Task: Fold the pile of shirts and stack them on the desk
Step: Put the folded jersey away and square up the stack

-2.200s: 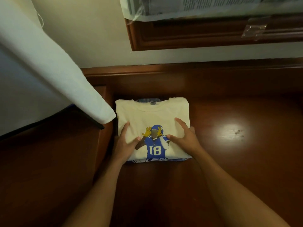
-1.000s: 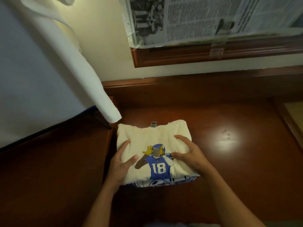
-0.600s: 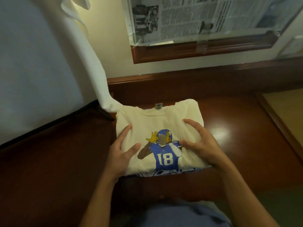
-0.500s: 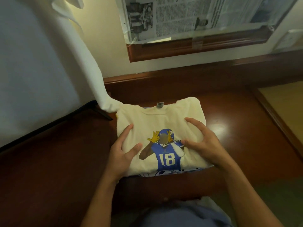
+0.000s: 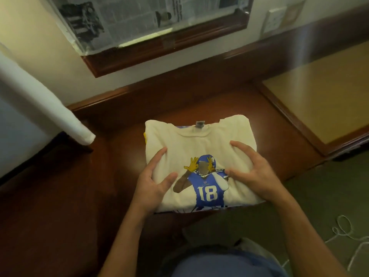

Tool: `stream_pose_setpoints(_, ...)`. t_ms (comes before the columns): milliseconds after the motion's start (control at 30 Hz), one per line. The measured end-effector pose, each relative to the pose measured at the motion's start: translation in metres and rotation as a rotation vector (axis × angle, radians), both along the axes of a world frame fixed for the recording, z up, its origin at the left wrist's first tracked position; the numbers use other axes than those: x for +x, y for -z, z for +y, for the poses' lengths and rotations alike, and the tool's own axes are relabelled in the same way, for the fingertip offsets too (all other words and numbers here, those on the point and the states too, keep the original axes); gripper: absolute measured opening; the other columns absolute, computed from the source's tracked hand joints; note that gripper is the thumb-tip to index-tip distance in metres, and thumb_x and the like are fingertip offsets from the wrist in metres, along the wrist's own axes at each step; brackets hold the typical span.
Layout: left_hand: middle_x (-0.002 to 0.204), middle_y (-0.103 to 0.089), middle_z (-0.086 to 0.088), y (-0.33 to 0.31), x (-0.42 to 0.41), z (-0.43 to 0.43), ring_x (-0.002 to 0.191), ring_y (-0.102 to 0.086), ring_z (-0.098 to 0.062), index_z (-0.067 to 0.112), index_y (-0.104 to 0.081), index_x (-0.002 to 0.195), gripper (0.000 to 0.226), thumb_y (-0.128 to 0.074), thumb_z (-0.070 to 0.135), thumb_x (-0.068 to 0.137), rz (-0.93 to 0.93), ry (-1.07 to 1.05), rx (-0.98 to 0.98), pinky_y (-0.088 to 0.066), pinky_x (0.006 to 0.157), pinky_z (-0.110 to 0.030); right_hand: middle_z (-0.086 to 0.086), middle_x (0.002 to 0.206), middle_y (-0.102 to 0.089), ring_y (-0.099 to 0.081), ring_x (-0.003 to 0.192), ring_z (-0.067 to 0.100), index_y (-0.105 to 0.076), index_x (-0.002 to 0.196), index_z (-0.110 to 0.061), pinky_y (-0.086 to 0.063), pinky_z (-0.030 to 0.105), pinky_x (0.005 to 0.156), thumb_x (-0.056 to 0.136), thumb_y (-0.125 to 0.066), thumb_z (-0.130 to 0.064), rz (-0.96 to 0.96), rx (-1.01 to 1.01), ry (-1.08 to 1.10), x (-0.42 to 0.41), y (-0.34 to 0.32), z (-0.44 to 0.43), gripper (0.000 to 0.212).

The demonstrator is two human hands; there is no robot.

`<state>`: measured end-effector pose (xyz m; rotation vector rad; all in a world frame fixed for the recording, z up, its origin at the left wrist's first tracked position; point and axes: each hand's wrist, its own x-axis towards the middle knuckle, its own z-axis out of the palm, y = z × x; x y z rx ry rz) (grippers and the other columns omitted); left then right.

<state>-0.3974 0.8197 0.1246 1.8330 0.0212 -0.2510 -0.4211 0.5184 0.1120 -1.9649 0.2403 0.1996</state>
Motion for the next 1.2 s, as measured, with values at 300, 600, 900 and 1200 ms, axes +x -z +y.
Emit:
stream_pose_setpoints(300, 0.148, -0.040, 0.017, 0.012, -0.037, -0.196, 0.132, -0.051, -0.020, 0.063, -0.042, 0.139, 0.066, -0.075, 0.034, 0.090, 0.035, 0.268, 0.019, -0.059, 0.091, -0.052, -0.004, 0.136, -0.050, -0.056, 0.119, 0.018, -0.046, 0.135, -0.061, -0.057, 0.046, 0.092, 0.076, -0.086, -0.039, -0.034, -0.038, 0.270, -0.109, 0.005, -0.181, 0.074)
stream_pose_setpoints(600, 0.143, -0.041, 0.030, 0.009, -0.045, -0.365, 0.132, -0.046, -0.003, 0.063, -0.043, 0.139, 0.069, -0.076, 0.045, 0.081, -0.067, 0.590, 0.097, -0.049, 0.107, -0.046, -0.010, 0.140, -0.053, -0.054, 0.125, 0.013, -0.046, 0.136, -0.061, -0.048, 0.046, 0.106, 0.067, -0.083, -0.051, -0.029, -0.061, 0.563, -0.197, -0.001, -0.312, 0.080)
stream_pose_setpoints(900, 0.139, -0.038, 0.034, 0.010, -0.003, -0.542, 0.128, -0.045, 0.004, 0.060, -0.042, 0.142, 0.070, -0.074, 0.048, 0.081, -0.133, 0.855, 0.064, -0.049, 0.106, -0.043, -0.022, 0.145, -0.049, -0.047, 0.132, 0.005, -0.046, 0.137, -0.060, -0.043, 0.039, 0.111, 0.076, -0.088, -0.034, -0.090, -0.113, 0.802, -0.207, 0.007, -0.438, 0.078)
stream_pose_setpoints(1200, 0.147, -0.037, 0.020, 0.005, 0.039, -0.718, 0.132, -0.049, -0.013, 0.062, -0.037, 0.142, 0.071, -0.075, 0.045, 0.085, -0.128, 1.092, 0.026, -0.055, 0.098, -0.046, -0.040, 0.138, -0.045, -0.041, 0.113, -0.029, -0.048, 0.143, -0.047, -0.031, -0.003, 0.089, 0.079, -0.086, -0.030, -0.088, -0.182, 0.998, -0.200, -0.003, -0.562, 0.076)
